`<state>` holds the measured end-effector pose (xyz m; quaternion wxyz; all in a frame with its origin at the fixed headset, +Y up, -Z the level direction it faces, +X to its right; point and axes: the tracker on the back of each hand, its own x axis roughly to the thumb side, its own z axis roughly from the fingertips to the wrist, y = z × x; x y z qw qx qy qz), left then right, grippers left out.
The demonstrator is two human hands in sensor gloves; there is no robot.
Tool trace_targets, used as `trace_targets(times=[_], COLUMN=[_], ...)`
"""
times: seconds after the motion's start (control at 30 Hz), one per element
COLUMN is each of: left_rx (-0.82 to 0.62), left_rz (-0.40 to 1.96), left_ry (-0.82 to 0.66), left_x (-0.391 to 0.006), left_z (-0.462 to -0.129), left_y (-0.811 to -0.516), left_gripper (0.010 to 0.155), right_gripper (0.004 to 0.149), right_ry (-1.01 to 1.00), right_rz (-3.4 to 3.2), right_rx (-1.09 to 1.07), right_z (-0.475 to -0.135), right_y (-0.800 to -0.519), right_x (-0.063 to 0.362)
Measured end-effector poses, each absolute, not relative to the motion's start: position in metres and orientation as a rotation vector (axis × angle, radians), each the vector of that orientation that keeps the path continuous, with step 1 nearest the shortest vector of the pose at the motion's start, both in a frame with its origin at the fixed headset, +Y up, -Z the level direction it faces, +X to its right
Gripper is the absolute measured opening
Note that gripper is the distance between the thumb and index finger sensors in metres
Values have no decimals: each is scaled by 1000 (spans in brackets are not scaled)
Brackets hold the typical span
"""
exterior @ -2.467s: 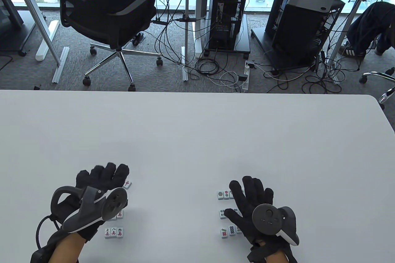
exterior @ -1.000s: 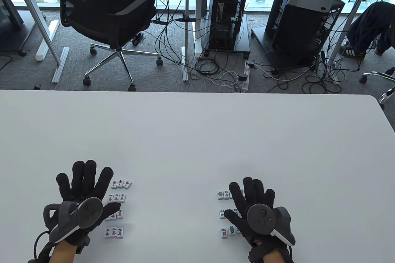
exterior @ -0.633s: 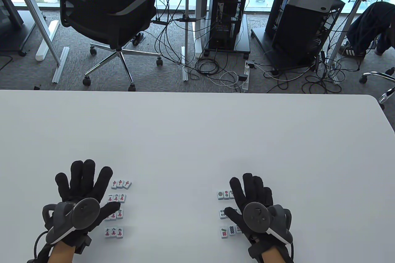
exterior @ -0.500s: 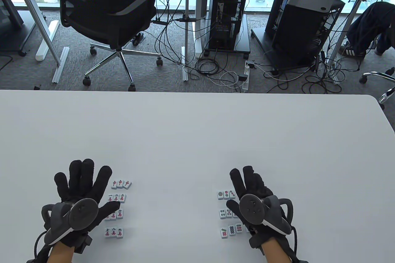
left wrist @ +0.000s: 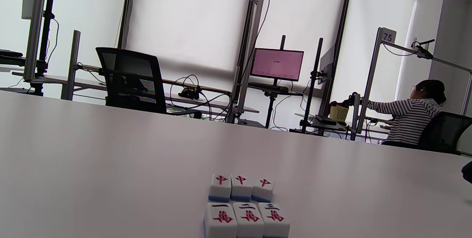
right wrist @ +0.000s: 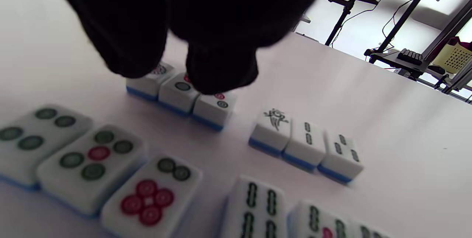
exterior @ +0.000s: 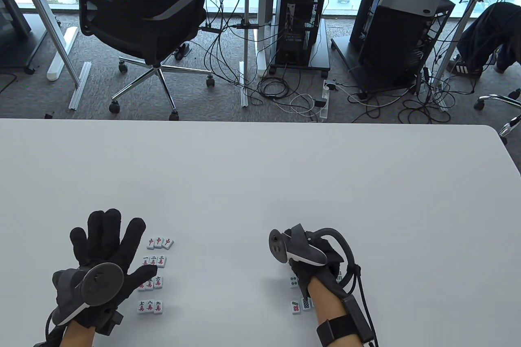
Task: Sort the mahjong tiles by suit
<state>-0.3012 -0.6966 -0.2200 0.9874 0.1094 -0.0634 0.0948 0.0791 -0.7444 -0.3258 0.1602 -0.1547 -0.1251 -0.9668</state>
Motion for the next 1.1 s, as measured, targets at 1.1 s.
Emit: trace_targets(times=[1.1], left_rx=[167], left_rz=[229], left_ry=[-136], left_x=[-301], left_z=[-223], left_y=[-700], left_gripper=[93], right_gripper=[62], right_ry=[-323], right_rz=[-2839], right_rx=[-775], right_z=[-330], right_y=[-759], right_x=[-66])
